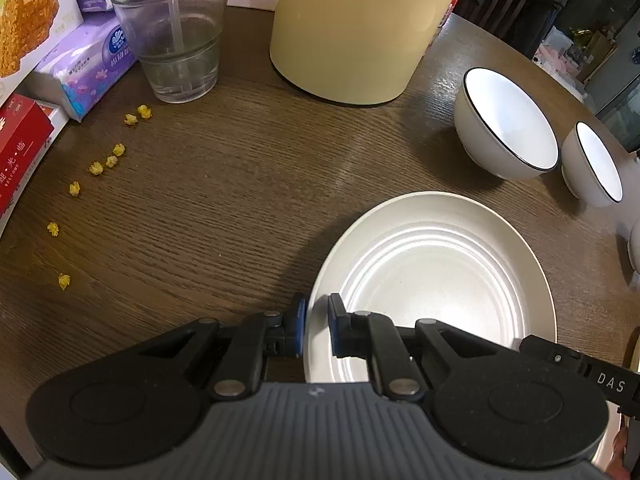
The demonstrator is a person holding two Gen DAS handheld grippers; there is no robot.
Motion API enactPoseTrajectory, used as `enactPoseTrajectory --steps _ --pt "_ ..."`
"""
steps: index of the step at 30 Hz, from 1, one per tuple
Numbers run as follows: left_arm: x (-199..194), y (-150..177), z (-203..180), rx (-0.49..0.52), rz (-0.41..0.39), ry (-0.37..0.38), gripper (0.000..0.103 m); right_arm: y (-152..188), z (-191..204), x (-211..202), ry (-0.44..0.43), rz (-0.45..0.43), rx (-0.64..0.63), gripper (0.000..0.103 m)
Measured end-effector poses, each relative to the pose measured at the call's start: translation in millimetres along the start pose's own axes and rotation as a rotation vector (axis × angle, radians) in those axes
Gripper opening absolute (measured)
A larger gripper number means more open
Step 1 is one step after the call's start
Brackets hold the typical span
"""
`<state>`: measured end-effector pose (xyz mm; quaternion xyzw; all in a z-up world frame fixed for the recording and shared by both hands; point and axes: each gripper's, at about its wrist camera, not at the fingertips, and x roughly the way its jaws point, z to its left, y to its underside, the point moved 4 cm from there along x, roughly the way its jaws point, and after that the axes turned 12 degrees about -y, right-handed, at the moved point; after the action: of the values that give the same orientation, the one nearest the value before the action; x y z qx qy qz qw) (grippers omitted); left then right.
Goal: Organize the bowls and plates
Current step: 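Lift the held cream plates with both grippers and carry them across the table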
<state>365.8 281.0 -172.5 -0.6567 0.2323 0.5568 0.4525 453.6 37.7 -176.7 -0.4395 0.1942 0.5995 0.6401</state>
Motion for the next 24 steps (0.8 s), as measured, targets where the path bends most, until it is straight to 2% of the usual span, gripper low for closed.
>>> enactPoseTrajectory --steps 9,24 --pt "-6 1 -2 0.028 -0.028 -0.018 0.012 4 4 -6 -0.005 -0.014 -0.012 0.008" --pt "-22 4 0 0.029 -0.067 -0.004 0.012 12 10 -25 -0.018 -0.046 -0.039 0.008"
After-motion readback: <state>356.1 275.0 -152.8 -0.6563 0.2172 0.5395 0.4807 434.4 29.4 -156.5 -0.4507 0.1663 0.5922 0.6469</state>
